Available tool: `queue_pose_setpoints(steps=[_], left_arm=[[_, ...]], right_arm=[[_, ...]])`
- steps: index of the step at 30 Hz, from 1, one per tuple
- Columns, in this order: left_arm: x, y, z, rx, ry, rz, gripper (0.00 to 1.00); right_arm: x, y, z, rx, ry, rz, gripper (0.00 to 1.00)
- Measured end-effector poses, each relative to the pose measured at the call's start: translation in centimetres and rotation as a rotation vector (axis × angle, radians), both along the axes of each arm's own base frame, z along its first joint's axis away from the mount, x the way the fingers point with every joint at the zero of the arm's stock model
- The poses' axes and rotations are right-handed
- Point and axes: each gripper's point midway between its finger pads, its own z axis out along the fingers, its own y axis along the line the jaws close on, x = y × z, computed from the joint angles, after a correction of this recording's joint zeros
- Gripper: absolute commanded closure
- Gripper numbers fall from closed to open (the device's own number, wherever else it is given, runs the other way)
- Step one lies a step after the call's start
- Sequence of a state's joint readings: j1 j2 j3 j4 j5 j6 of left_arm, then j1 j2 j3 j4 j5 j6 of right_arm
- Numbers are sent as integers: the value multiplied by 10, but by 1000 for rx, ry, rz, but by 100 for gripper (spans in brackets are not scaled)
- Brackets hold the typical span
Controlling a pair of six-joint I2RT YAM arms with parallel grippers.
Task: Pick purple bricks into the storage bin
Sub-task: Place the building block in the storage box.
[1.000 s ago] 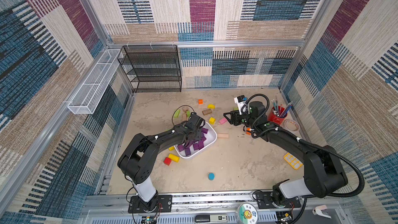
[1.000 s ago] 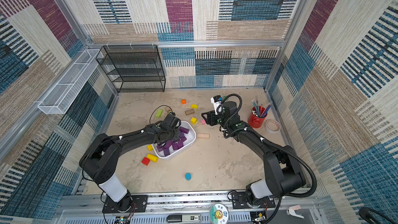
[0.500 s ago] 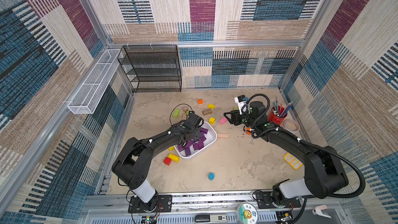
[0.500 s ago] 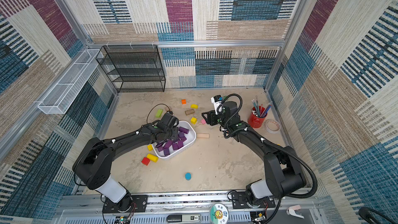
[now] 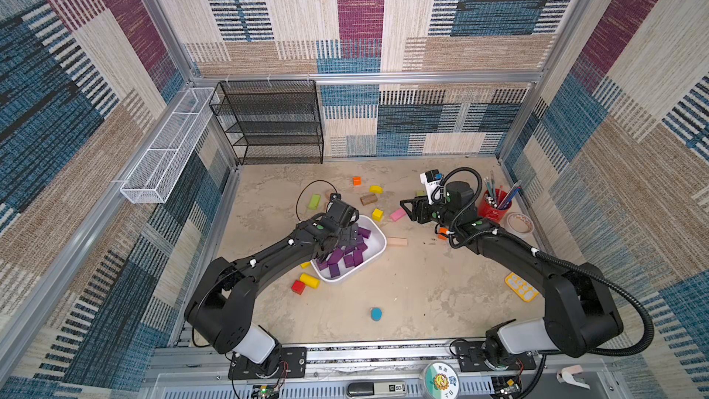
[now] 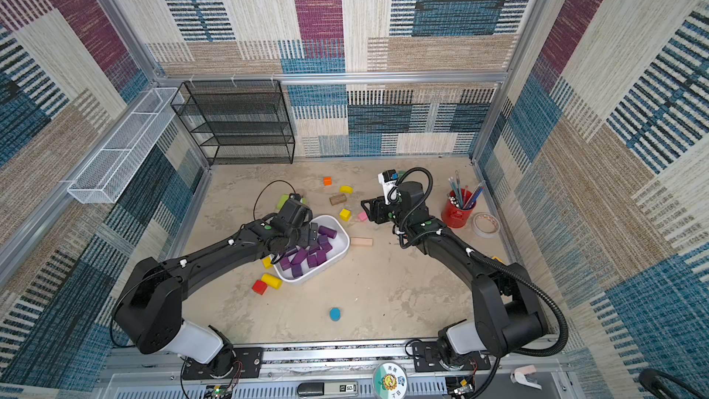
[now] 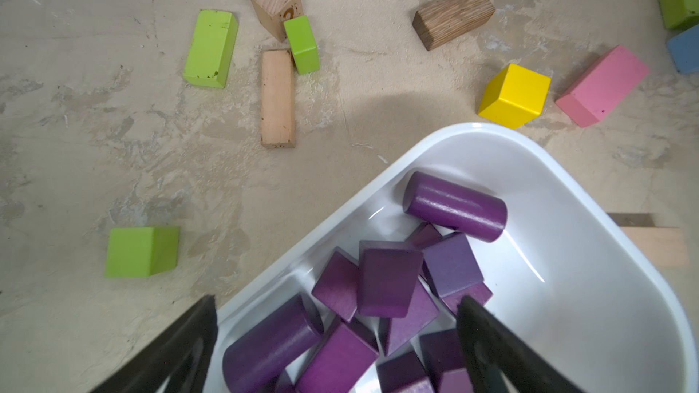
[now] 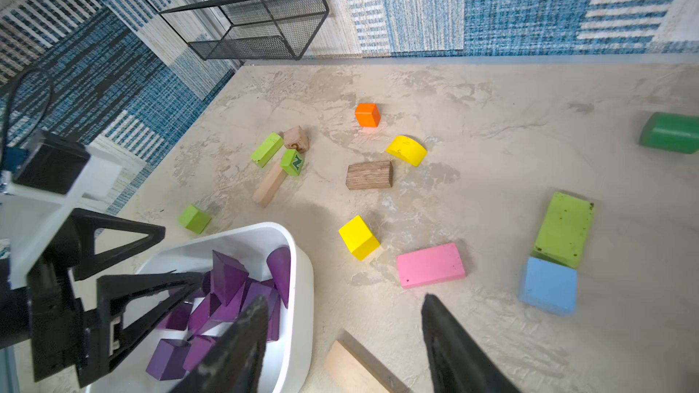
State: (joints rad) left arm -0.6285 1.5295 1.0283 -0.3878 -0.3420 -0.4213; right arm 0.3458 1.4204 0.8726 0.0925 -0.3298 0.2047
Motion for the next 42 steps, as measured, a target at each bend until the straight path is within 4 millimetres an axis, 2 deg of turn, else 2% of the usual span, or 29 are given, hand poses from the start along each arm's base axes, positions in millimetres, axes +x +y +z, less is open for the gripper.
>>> queue_pose_setpoints(steps=[5, 9, 13, 17, 20, 24, 30, 35, 42], left_arm=[[-5, 7, 13, 4, -30, 2, 1], [-11, 12, 32, -12, -71, -11, 1], [-20, 19, 56, -35, -130, -22, 1], [-32, 33, 83, -40, -207, -30, 1], [-42, 45, 101, -30, -265, -32, 1], [-54, 64, 119, -2, -325, -24, 1], [-67, 87, 136, 46, -402, -14, 1], [-68, 103, 140, 99, -441, 6, 1], [-58, 128, 127, 167, -448, 83, 1]], right_arm=[[2, -3, 0, -11, -5, -21, 31], [4, -3, 3, -11, -12, -23, 25], [7, -7, 4, -21, -21, -46, 16], [11, -13, 3, -52, -31, -78, 1], [13, -19, 7, -72, -38, -108, 0], [15, -22, 24, -68, -75, -132, 0], [6, -36, 43, -73, -134, -182, 0], [-18, -56, 38, -101, -181, -234, 0], [-48, -85, 32, -119, -317, -320, 0]])
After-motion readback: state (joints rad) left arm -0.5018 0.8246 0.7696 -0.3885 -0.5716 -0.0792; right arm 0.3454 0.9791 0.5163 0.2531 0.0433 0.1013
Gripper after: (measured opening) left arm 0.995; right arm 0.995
